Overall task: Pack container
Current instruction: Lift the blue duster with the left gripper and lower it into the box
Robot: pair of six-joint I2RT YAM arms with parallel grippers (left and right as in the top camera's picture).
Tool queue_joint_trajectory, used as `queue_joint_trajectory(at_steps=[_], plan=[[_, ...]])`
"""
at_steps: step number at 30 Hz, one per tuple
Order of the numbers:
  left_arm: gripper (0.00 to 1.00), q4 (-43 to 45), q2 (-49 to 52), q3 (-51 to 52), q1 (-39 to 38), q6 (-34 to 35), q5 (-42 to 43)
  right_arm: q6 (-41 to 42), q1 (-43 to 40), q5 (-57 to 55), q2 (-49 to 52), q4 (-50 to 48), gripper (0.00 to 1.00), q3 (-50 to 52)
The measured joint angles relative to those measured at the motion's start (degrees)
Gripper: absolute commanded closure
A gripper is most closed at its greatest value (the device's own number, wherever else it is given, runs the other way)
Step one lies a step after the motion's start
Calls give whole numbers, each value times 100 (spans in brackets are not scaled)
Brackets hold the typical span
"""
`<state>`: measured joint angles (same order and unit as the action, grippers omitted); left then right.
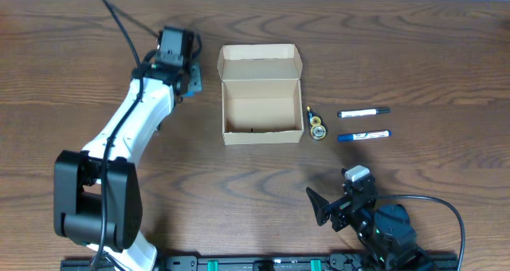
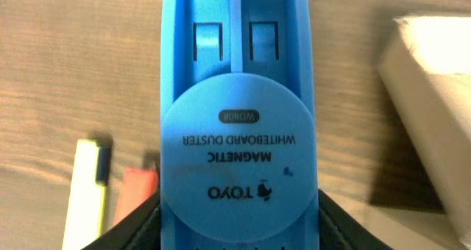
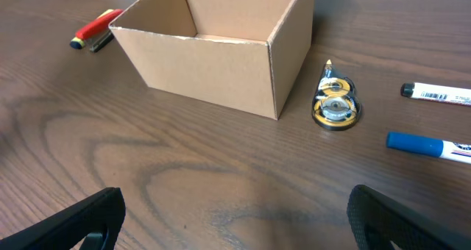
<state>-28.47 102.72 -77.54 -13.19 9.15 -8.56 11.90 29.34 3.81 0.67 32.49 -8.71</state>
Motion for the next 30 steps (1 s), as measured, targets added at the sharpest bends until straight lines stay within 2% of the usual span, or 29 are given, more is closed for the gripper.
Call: queue_joint_trajectory(at_steps=[5, 9, 13, 19, 24, 30], plan=[[74, -699, -247, -763, -544, -1023, 125, 0, 0, 2, 0, -4, 1, 0], [69, -1032, -533, -1086, -1185, -2072, 634, 0, 0, 2, 0, -4, 1, 0], [69, -1488, -605, -1134, -1637, -3071, 1189, 0, 0, 0, 0, -4, 1, 0], [69, -2090, -459, -1128, -1755, -4356, 1978, 0, 0, 0, 0, -2, 1, 0], [68, -2149, -262, -1128, -1751, -5165, 2253, 0, 0, 2, 0, -2, 1, 0], [77, -2166, 103, -1128, -1720, -6013, 2363, 0, 0, 2, 0, -2, 1, 0]])
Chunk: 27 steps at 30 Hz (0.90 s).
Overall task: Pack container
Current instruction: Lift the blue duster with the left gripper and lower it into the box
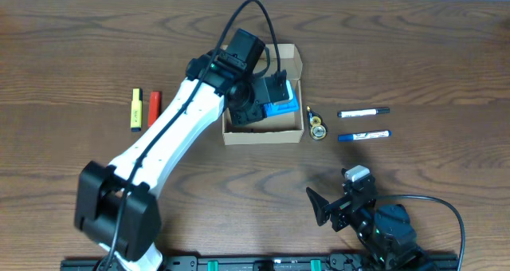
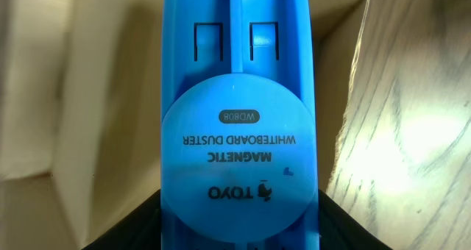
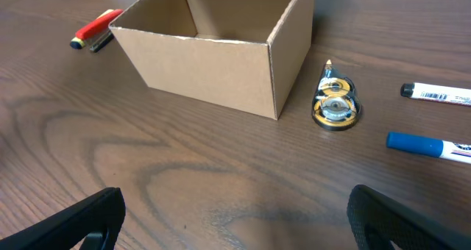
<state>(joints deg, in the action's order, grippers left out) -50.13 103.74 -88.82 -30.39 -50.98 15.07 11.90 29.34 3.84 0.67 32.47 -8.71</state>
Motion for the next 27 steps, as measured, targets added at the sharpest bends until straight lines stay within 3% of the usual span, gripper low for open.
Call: queue_joint_trajectory(at_steps=[14, 16, 19, 27], plan=[[74, -66, 758, 0, 155, -758, 4, -66, 0, -26, 0, 0, 1, 0], [69, -70, 761, 0, 205, -776, 11, -70, 0, -31, 0, 0, 1, 0], [49, -72, 761, 0, 245, -780, 31, -83, 0, -46, 0, 0, 1, 0], [36, -98, 761, 0, 254, -798, 136, -83, 0, -48, 0, 0, 1, 0]])
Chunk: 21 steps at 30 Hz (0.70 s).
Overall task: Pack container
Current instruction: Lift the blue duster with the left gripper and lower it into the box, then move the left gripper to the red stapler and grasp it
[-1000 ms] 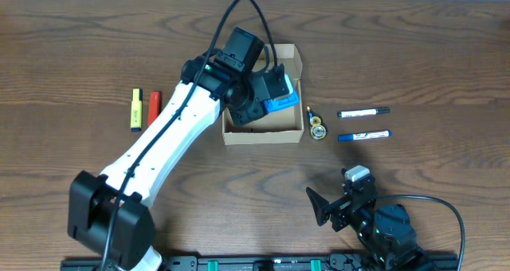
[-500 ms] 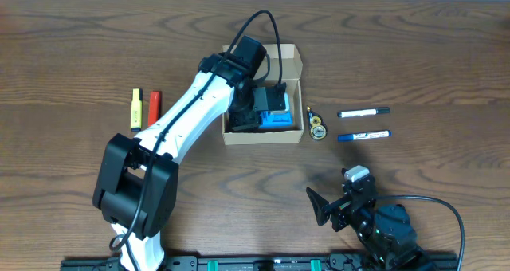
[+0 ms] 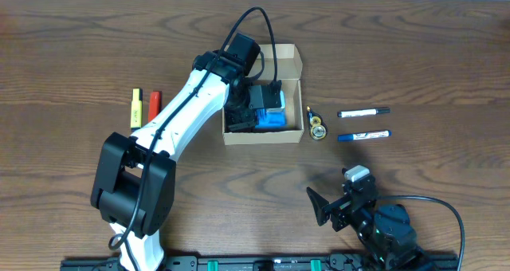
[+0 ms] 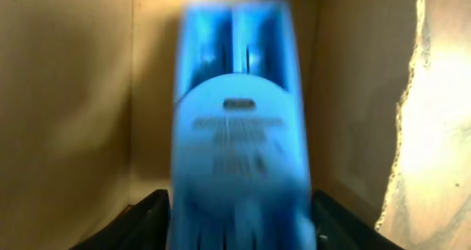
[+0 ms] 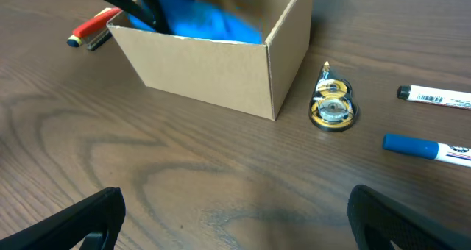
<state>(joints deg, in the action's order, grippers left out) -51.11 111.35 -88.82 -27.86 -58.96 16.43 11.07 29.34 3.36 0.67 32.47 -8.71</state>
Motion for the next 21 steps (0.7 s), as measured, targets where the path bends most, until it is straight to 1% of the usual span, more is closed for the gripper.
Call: queue_joint_trajectory(at_steps=[4, 11, 13, 16, 21], plan=[[32, -146, 0, 0, 0, 0, 122, 0, 0, -2, 0, 0, 1, 0], [31, -404, 2, -120, 0, 133, 173, 0, 0, -11, 0, 0, 1, 0], [31, -479, 2, -343, 0, 295, 186, 0, 0, -17, 0, 0, 1, 0], [26, -649, -2, -898, 0, 662, 186, 0, 0, -20, 0, 0, 1, 0], [27, -708, -205, -1561, 17, 1447, -24, 0, 0, -20, 0, 0, 1, 0]])
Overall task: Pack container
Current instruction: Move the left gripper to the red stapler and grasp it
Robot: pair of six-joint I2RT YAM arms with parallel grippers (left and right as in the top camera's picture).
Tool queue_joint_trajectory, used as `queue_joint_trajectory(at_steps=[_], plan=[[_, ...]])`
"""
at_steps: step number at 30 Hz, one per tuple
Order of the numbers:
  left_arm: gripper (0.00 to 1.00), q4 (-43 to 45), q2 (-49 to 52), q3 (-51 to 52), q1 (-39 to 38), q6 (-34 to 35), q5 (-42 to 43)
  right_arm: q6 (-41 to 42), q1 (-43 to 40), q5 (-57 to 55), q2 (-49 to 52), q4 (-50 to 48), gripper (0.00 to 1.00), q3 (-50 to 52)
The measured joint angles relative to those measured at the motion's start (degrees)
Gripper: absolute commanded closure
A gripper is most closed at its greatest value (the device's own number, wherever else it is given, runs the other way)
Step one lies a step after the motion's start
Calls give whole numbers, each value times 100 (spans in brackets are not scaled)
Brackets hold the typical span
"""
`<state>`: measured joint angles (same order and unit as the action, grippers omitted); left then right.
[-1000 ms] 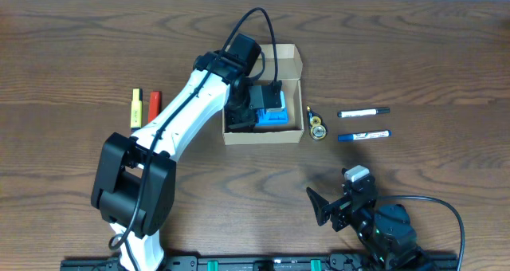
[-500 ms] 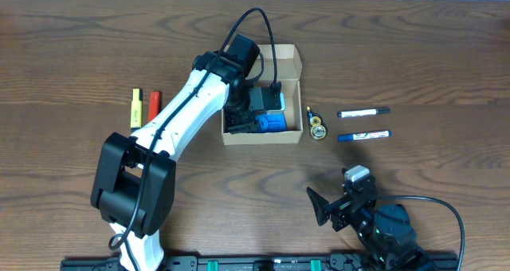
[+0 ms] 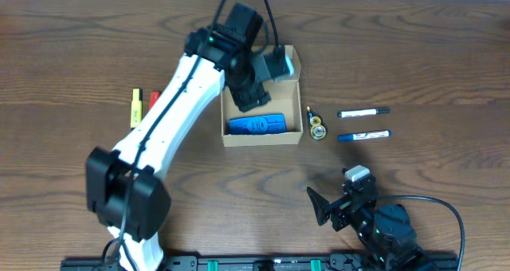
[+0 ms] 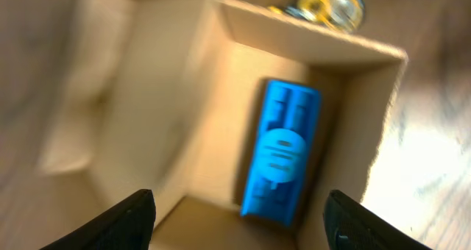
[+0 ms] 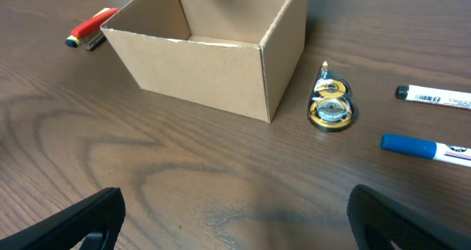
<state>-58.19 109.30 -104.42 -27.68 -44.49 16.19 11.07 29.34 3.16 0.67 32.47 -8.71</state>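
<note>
The open cardboard box (image 3: 292, 73) stands mid-table, and a blue whiteboard duster (image 3: 256, 125) lies flat along its near wall; the duster (image 4: 283, 156) also shows in the left wrist view. My left gripper (image 3: 253, 86) hovers open above the box with nothing between its fingers. My right gripper (image 5: 235, 224) rests open near the table's front edge, well short of the box (image 5: 193, 59). A gold tape dispenser (image 3: 317, 127), a black marker (image 3: 363, 111) and a blue marker (image 3: 364, 135) lie right of the box. A yellow highlighter (image 3: 135, 109) and a red marker (image 3: 151, 105) lie to its left.
The box's lid flap (image 3: 259, 53) stands open at the far side. The left arm (image 3: 171, 104) stretches diagonally from the front left over the table. The tape dispenser (image 5: 332, 106) sits close against the box's right wall.
The left gripper has let go of the blue duster, which now lies on the box floor. The gripper stands open and higher above the box. The right arm has not moved.
The left gripper first held the blue duster left of the box, over the highlighter and red marker. Then it held the duster over the box, then low inside it. Now the duster lies in the box and the gripper is open above it.
</note>
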Motion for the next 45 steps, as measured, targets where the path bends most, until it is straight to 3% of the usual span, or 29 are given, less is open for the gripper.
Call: queue_joint_trajectory(at_steps=[10, 19, 25, 45], plan=[[29, -164, -686, -118, 780, 1615, -1213, 0, 0, 0, 0, 0, 1, 0], [30, -133, -682, 33, 2151, 2643, -949, 0, 0, 0, 0, 0, 1, 0], [28, 584, -660, 911, 2675, 3021, -787, 0, 0, 0, 2, 0, 1, 0], [26, 2500, -621, 3401, 2710, 4304, -1224, 0, 0, 0, 0, 0, 1, 0]])
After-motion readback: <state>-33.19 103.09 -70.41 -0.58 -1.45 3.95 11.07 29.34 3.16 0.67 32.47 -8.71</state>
